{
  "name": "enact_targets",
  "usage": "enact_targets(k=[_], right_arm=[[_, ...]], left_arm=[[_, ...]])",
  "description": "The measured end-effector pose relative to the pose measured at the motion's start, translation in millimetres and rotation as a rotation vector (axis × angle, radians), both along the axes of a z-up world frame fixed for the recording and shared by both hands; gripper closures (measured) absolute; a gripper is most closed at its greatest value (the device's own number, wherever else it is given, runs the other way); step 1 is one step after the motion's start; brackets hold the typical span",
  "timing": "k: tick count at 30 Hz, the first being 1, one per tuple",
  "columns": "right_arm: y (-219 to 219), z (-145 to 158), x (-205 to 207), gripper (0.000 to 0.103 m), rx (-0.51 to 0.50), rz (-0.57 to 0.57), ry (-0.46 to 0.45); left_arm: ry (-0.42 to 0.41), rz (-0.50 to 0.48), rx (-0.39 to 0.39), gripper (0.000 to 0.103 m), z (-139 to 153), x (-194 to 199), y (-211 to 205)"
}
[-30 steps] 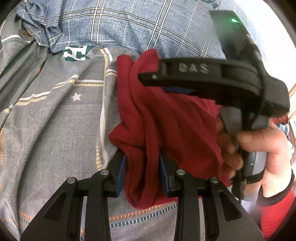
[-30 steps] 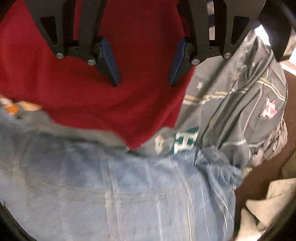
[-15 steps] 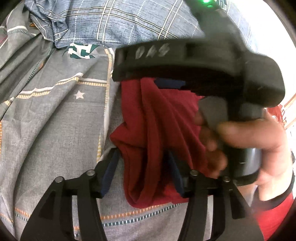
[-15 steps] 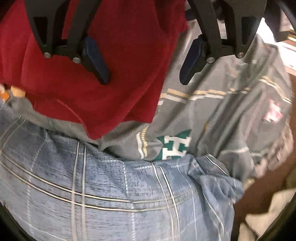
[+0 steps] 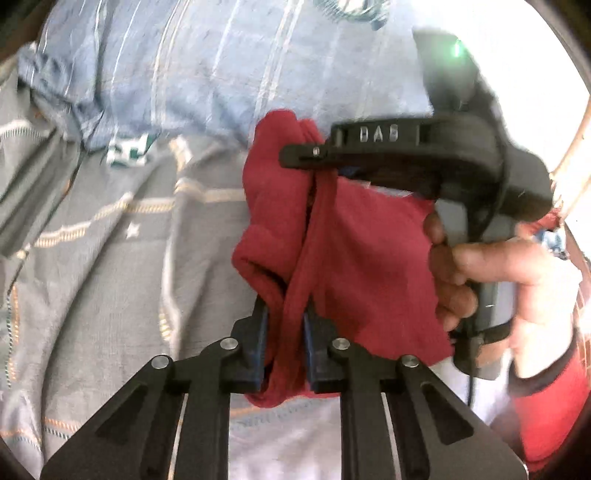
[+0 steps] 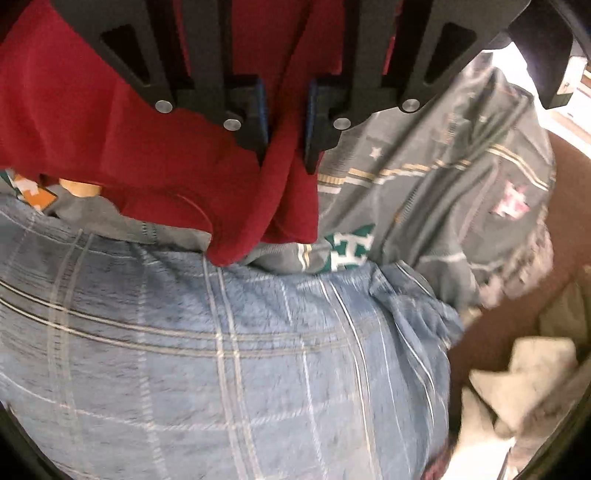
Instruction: Fold small clothes
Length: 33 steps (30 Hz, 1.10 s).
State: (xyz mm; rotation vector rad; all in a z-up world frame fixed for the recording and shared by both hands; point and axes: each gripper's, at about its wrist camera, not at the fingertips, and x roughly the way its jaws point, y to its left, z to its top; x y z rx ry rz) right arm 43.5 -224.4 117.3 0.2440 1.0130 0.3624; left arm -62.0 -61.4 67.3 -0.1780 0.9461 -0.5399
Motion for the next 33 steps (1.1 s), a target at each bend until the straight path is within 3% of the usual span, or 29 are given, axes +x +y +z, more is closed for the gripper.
enact_targets(k=[6, 10, 13, 17, 21, 23, 24, 27, 28, 30, 33], right_arm=[[-58, 39, -19, 0.089, 0.108, -0.053, -0.051], [-112, 71, -42, 0.09, 0.095, -0.12, -0.117], [-149, 78, -55, 0.091, 0.077, -0.179, -0.134], [-210, 62, -73, 0.092, 0.075, -0.283, -0.111], [-248, 17, -79, 0.093, 0.037, -0.392, -0.026], [-260, -10, -80, 0.093, 0.051, -0.435, 0.034], [-263, -20, -81, 0.092, 0.063, -0.446, 0.054], [-270, -18, -92, 0.081, 0.142, -0.494, 0.043], [-272, -15, -95, 0.062, 0.158, -0.505, 0.041], [-271, -2, -108, 0.038, 0.194, -0.509, 0.023], [-255, 12, -128, 0.035, 0.171, -0.474, 0.009]], left_arm=[[-0.108, -0.123, -0.015, 0.091, 54, -21, -49], [-0.151, -0.246, -0.018, 0.091, 77, -30, -108], [-0.157, -0.323, -0.018, 0.091, 78, -33, -151], [-0.101, -0.406, -0.013, 0.091, 55, -34, -208], [-0.014, -0.462, 0.027, 0.09, 16, -31, -249], [0.028, -0.487, 0.037, 0.087, 3, -30, -258], [0.032, -0.498, 0.038, 0.079, 4, -33, -256], [-0.004, -0.519, 0.0, 0.052, 27, -44, -229], [-0.024, -0.517, -0.008, 0.048, 38, -50, -217], [-0.084, -0.499, -0.007, 0.035, 55, -56, -190], [-0.171, -0.411, 0.077, 0.034, 59, -51, -153]])
